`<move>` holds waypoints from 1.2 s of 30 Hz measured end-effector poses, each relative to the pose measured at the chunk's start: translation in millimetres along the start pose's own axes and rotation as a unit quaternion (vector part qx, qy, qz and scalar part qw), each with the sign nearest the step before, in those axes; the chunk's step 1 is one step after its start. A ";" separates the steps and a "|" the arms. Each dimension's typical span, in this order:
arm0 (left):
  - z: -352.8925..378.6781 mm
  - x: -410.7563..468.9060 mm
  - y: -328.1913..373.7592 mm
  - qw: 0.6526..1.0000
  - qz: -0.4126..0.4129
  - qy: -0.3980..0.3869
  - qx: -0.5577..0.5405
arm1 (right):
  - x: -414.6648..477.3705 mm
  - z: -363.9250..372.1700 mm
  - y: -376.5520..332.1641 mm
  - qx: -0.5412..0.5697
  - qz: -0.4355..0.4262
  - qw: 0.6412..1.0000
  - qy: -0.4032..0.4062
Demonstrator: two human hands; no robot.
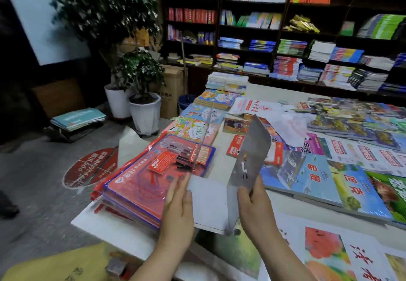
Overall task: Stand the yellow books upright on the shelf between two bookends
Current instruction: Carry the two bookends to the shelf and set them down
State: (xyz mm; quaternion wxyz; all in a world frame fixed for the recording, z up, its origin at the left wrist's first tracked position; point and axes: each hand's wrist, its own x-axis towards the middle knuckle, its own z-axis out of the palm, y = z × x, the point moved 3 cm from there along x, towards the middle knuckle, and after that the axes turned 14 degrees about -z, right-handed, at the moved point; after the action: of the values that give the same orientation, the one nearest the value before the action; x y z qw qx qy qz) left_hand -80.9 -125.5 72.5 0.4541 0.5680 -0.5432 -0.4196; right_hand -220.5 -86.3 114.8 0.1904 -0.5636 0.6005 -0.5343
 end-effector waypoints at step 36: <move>-421.6 432.0 -62.4 0.999 -0.017 0.023 -0.033 | 264.0 541.1 -125.1 0.115 -0.038 0.989 -0.081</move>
State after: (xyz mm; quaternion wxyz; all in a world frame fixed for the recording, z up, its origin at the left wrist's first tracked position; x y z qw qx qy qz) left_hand 367.7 -531.6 118.3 0.4780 0.5714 -0.5088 -0.4314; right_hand 211.2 -524.0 127.6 0.2816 -0.6017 0.4956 -0.5595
